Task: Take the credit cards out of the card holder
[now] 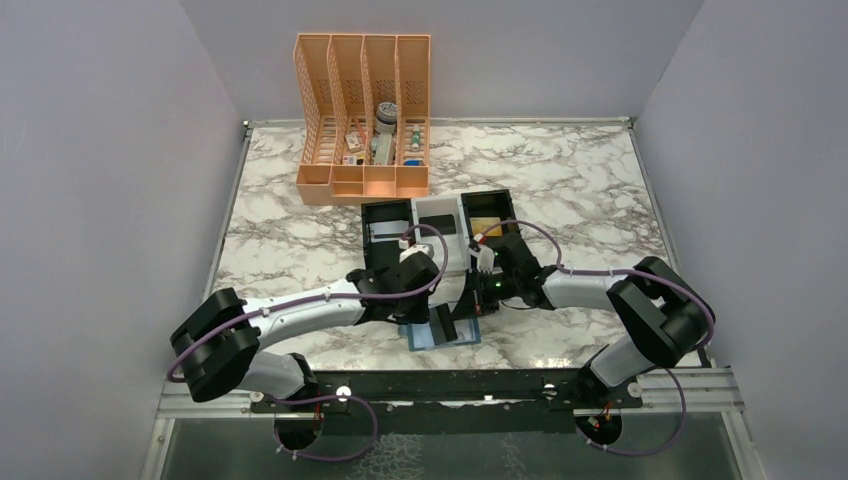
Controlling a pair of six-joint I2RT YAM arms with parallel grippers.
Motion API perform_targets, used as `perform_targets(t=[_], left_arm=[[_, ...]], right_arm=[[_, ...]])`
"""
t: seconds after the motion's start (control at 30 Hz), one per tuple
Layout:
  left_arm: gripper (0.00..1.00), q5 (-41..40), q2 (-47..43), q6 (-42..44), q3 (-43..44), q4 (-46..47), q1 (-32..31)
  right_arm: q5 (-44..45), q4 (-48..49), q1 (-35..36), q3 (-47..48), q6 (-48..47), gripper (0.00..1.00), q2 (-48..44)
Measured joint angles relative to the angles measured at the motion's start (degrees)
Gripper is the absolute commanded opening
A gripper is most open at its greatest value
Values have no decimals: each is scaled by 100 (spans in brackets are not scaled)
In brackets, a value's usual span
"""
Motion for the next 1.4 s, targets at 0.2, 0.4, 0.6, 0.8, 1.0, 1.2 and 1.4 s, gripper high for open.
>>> perform_targets(t=[0.2, 0.4, 0.6, 0.8, 1.0, 1.2, 1.4], left_arm=[[0, -166, 260, -79, 188, -188, -79], [0, -382, 896, -201, 522, -658, -229], [0, -581, 1364, -306, 916, -990, -363], [0, -752, 1491, -367, 1043, -1126, -470], [0, -835, 1493, -398, 1043, -1132, -514], [0, -852, 1493, -409, 1043, -1134, -522], [0, -857, 1493, -411, 1040, -1134, -522]], right_arm=[[0, 66, 0, -2, 48, 1, 0], [-20, 131, 0, -17, 92, 1, 0], [-122, 402, -2, -177, 236, 4, 0], [-302, 815, -22, -374, 492, 14, 50], [-424, 1084, -20, -437, 675, 17, 260], [-450, 1143, 28, -437, 691, 1, 358], [-216, 774, 24, -415, 566, 1, 7]])
